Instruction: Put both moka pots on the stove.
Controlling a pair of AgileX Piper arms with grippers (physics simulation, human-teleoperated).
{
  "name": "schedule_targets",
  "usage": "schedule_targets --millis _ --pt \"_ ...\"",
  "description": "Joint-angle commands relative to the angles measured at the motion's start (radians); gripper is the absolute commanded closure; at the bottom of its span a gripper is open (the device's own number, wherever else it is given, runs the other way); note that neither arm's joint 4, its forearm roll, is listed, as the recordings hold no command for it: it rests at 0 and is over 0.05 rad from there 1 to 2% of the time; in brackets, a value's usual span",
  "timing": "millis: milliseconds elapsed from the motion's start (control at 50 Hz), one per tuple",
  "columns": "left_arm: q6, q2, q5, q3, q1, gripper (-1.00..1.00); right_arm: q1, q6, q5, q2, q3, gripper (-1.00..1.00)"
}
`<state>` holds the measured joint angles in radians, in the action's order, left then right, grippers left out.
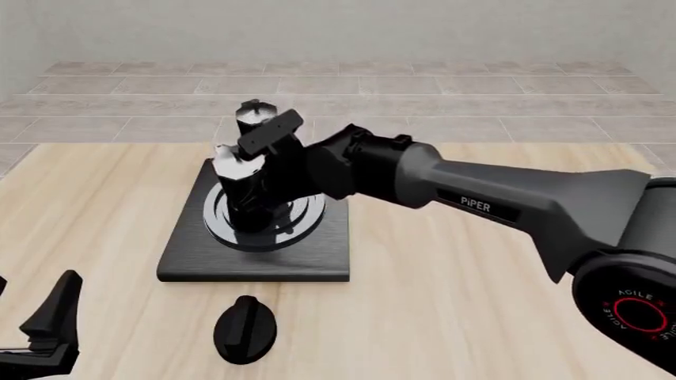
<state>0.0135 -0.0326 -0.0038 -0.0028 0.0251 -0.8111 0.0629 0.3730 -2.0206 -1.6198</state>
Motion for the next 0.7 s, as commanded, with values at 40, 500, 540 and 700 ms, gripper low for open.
schedule_targets --millis 40,500,540,700 --pt "0.000 -0.005 -0.003 0.000 -0.001 -1.00 0.006 -0.007 0.005 -0.018 -0.046 1.00" --pt "0.004 -0.016 -0.011 -0.001 -0.004 -1.00 0.015 -0.007 0.030 -0.036 -0.077 1.00" --pt "0.004 -0.019 -0.014 -0.001 -0.004 -1.00 0.015 -0.010 0.031 -0.037 -0.078 1.00" --pt "0.004 -0.018 -0.015 0.001 -0.004 -1.00 0.018 -0.011 0.034 -0.039 -0.086 1.00"
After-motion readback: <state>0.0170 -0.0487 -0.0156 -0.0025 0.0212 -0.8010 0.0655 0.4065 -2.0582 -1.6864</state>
